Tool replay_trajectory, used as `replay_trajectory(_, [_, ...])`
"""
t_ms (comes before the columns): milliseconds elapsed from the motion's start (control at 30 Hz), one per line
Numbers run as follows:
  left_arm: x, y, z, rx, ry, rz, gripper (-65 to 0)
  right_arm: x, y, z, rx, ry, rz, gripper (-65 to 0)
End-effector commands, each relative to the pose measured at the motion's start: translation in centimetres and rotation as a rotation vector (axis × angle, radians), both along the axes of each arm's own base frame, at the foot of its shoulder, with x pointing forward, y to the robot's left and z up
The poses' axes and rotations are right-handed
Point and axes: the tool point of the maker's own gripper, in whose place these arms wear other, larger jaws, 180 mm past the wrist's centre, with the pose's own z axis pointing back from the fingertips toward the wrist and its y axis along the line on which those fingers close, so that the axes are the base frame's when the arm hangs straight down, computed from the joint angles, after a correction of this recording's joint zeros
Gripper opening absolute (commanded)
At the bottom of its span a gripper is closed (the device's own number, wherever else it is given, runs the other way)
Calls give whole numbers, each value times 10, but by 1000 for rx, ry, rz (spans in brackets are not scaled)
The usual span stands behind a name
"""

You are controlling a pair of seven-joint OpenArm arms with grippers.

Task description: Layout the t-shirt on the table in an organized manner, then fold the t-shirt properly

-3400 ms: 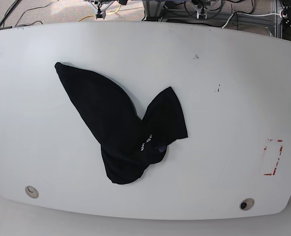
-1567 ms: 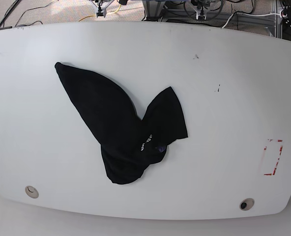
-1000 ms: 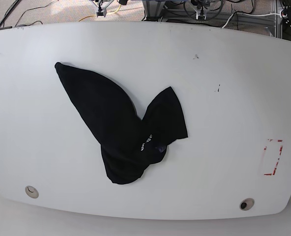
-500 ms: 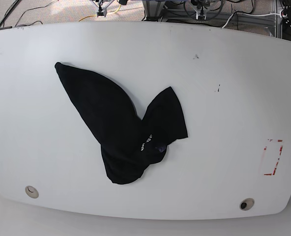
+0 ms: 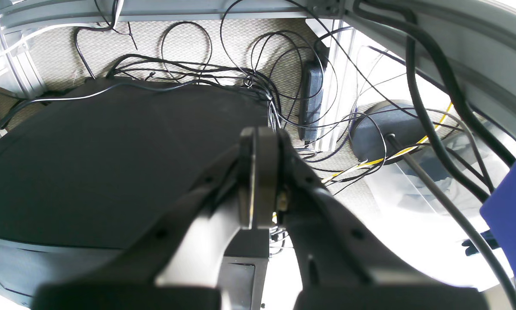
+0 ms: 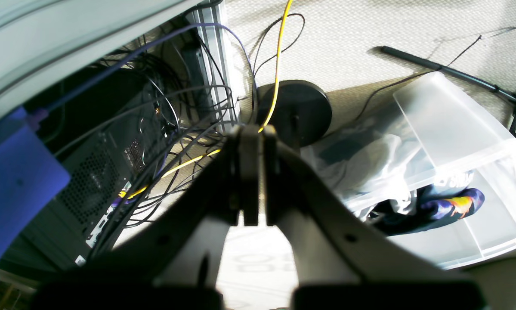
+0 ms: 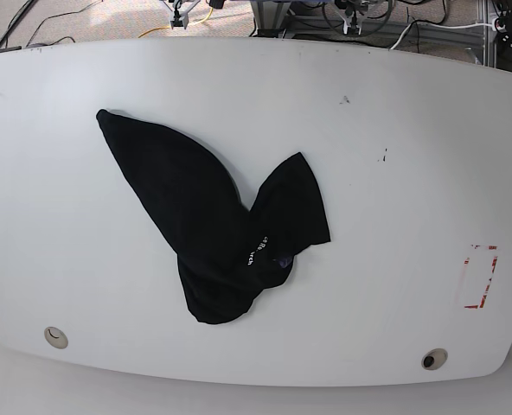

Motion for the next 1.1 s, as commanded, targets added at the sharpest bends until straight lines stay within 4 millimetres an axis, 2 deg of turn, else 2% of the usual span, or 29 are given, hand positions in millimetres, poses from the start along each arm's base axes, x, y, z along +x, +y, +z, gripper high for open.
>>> replay_trajectory(0, [-3,-2,0,0,3,-2,-644,-3,-1,0,3,4,4,-640])
replay_trajectory(700, [-5,-1,0,1,7,-4,-643,-7,-2,1,2,12,-1,-638])
replay_trajectory(733, [0,2,0,6,-11,2,-647,11,0,0,2,-30,9,-637])
replay_trajectory(1067, [0,4,0,9,-11,0,-647,16,0,-1,2,-37,9,-637])
